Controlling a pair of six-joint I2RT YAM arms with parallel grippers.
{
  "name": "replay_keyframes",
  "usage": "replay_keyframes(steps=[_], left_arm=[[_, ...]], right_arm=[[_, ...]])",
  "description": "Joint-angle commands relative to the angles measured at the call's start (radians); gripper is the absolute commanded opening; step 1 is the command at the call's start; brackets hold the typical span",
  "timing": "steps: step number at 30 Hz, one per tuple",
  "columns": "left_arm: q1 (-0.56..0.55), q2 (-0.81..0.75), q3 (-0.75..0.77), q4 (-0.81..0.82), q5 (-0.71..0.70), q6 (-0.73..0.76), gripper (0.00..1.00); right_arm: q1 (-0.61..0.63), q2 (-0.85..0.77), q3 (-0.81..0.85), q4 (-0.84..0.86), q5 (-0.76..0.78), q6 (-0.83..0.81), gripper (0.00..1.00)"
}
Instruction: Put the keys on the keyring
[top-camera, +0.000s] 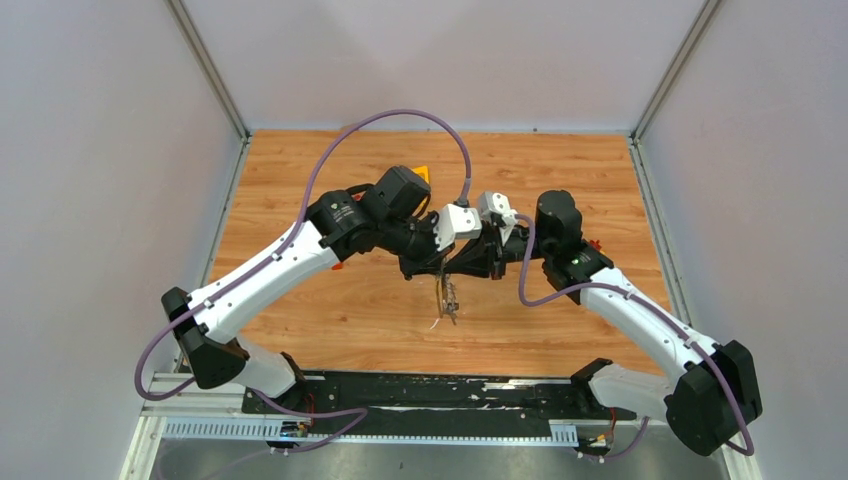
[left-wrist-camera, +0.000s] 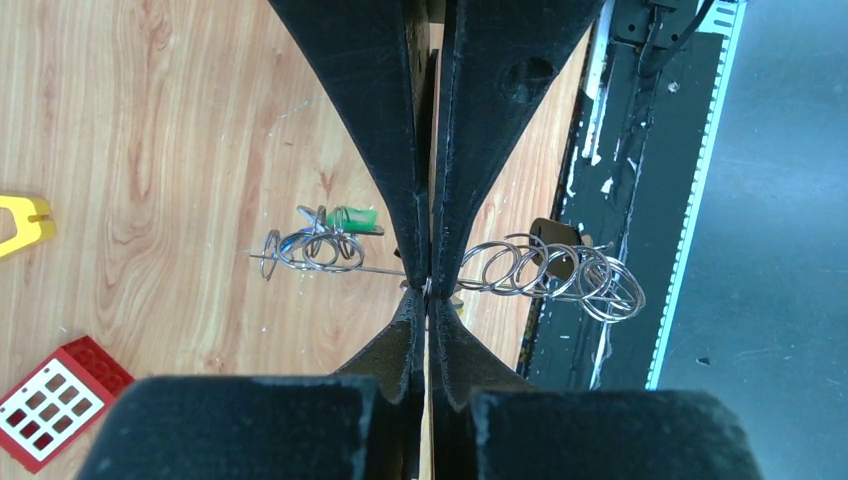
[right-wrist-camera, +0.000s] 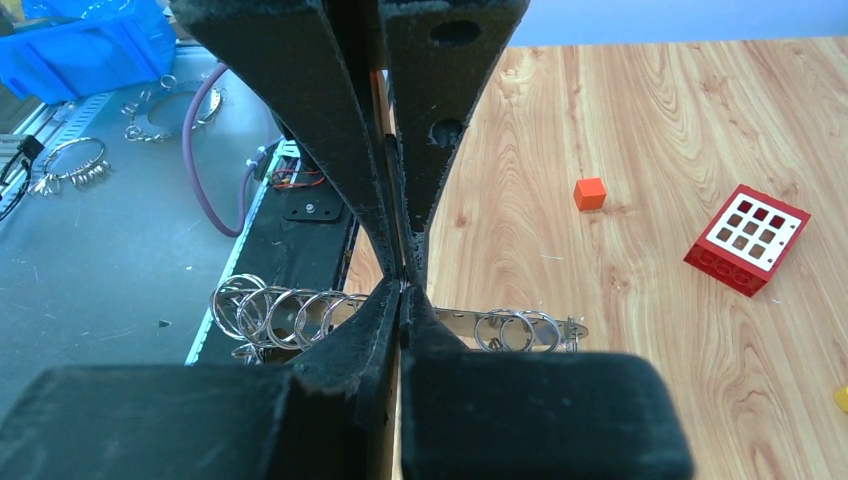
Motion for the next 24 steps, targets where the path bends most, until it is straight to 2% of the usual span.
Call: replay_keyframes(steps=[1, 6, 13, 15, 19, 24], left_arm=[[-0.006, -0.053, 0.004, 0.057, 0.039, -0.006, 0.01], [-0.005, -0.080, -0.016, 0.069, 0.035, 0.013, 0.10], [-0.005, -0.144, -0.058, 0.103, 0.004, 0.052, 0.43], [-0.004, -0.172, -0.083, 0.129, -0.007, 0.069, 0.49], [0.009, -0.242, -0.157, 0.215, -0.007, 0.108, 0.55], [0.065, -0.341, -0.301, 0.448, 0.081, 0.153, 0.56]], right_arm=[[0.002, -0.011, 0.021, -0.006, 0.021, -0.031, 0.00], [-0.002, -0.021, 0.029, -0.035, 0.021, -0.057, 0.00], [-0.018, -0.040, 0.042, -0.049, 0.010, -0.060, 0.00], [-0.027, -0.049, 0.046, -0.049, 0.005, -0.053, 0.00], [-0.041, -0.068, 0.064, -0.040, -0.018, -0.029, 0.00], [-0.059, -0.069, 0.105, -0.019, -0.065, 0.027, 0.00]])
